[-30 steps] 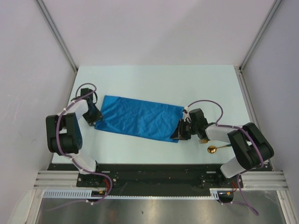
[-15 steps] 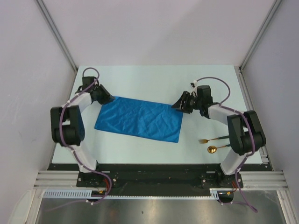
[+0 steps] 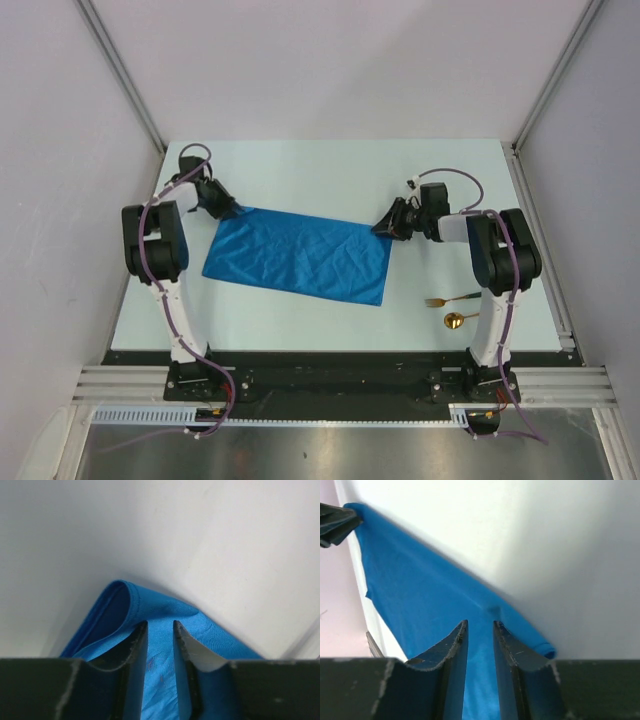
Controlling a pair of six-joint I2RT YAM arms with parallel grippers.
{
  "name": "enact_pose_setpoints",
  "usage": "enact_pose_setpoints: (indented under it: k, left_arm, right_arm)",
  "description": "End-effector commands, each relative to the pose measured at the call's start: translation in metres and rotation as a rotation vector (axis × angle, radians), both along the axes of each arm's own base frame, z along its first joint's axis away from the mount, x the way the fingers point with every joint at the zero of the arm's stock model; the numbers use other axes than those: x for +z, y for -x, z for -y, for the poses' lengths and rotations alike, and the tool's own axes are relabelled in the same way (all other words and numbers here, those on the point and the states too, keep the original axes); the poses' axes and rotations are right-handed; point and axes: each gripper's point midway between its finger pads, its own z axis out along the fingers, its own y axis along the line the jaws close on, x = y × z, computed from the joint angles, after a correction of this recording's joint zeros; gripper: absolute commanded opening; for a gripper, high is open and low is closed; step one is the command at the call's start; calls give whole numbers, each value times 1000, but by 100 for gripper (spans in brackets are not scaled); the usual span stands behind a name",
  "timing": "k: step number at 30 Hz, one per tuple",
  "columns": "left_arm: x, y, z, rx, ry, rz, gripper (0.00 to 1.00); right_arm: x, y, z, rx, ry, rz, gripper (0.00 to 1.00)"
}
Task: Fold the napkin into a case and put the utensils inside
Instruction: Fold the rectangle-folded napkin at the center of the board.
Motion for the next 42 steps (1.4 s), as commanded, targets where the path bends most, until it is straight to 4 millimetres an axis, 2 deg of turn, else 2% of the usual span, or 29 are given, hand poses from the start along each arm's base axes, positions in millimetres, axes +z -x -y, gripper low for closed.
enact_pose_setpoints:
  k: [1,3,4,6,9,10,11,12,13,14,15,16,17,19,20,21,22,23,24,25,26,27,28,29,30,31,32,36,42]
  left_arm:
    - [-12,5,-28,30,-92,-70,34]
    - [-10,4,-35,36,-101,-62,37]
    - [-8,3,-37,37,-105,-56,38]
    - [2,-4,-41,29,-122,-33,44]
    - [23,-10,-50,15,-163,-16,52]
    - [36,-12,-50,10,-177,7,53]
    - [46,-12,-49,3,-187,18,55]
    - [57,-11,-49,4,-201,35,59]
    - [66,-9,-52,18,-244,46,62]
    - [89,-3,-45,5,-273,81,69]
    - [99,2,-42,4,-296,95,73]
    - [107,7,-36,-4,-315,107,74]
    - [124,22,-19,-29,-341,139,74]
    - [137,41,-3,-46,-355,177,74]
    - [143,64,28,-102,-350,223,75]
    - [150,75,41,-126,-344,259,74]
    - [152,86,49,-132,-347,279,74]
    - [139,105,61,-159,-374,260,73]
    - [156,118,67,-161,-369,316,72]
    - [155,128,74,-174,-369,321,72]
    - [145,145,85,-203,-361,310,72]
    - [155,155,89,-207,-353,345,71]
    - [155,164,92,-215,-349,351,71]
    - [146,177,98,-236,-343,332,71]
    - [146,184,102,-246,-335,341,70]
    - [155,192,106,-256,-319,376,70]
    - [150,201,111,-282,-320,376,70]
    - [152,219,114,-315,-318,391,70]
    - [153,222,113,-344,-336,415,70]
  right_arm:
    - [2,-22,7,17,24,71,31]
    - [2,-26,10,23,48,77,31]
    - [10,-34,10,21,57,101,31]
    - [18,-36,11,22,76,99,32]
    - [44,-43,18,3,128,111,36]
    - [46,-49,29,-47,186,107,38]
    - [50,-45,37,-79,240,56,41]
    - [60,-44,45,-117,285,53,48]
    - [59,-45,60,-188,370,34,53]
    - [57,-32,68,-223,409,-32,59]
    - [63,-26,70,-249,427,-46,72]
    - [62,-18,72,-265,445,-70,75]
    - [59,-5,73,-277,445,-118,77]
    - [50,26,67,-264,450,-165,80]
    - [46,36,64,-270,452,-182,80]
    - [44,47,59,-281,449,-193,80]
    - [41,66,50,-266,478,-185,80]
    - [39,74,47,-270,500,-179,80]
    - [37,79,45,-312,513,-185,77]
    - [33,85,51,-350,558,-172,75]
    - [32,92,42,-339,574,-161,72]
    - [30,96,42,-359,583,-170,66]
    - [28,98,43,-396,597,-175,64]
    - [26,103,38,-392,607,-172,61]
    - [25,105,36,-394,614,-169,58]
    - [24,105,38,-412,629,-160,56]
    - [20,106,37,-411,642,-161,55]
    - [10,109,27,-379,679,-168,41]
    - [-4,105,22,-376,757,-171,39]
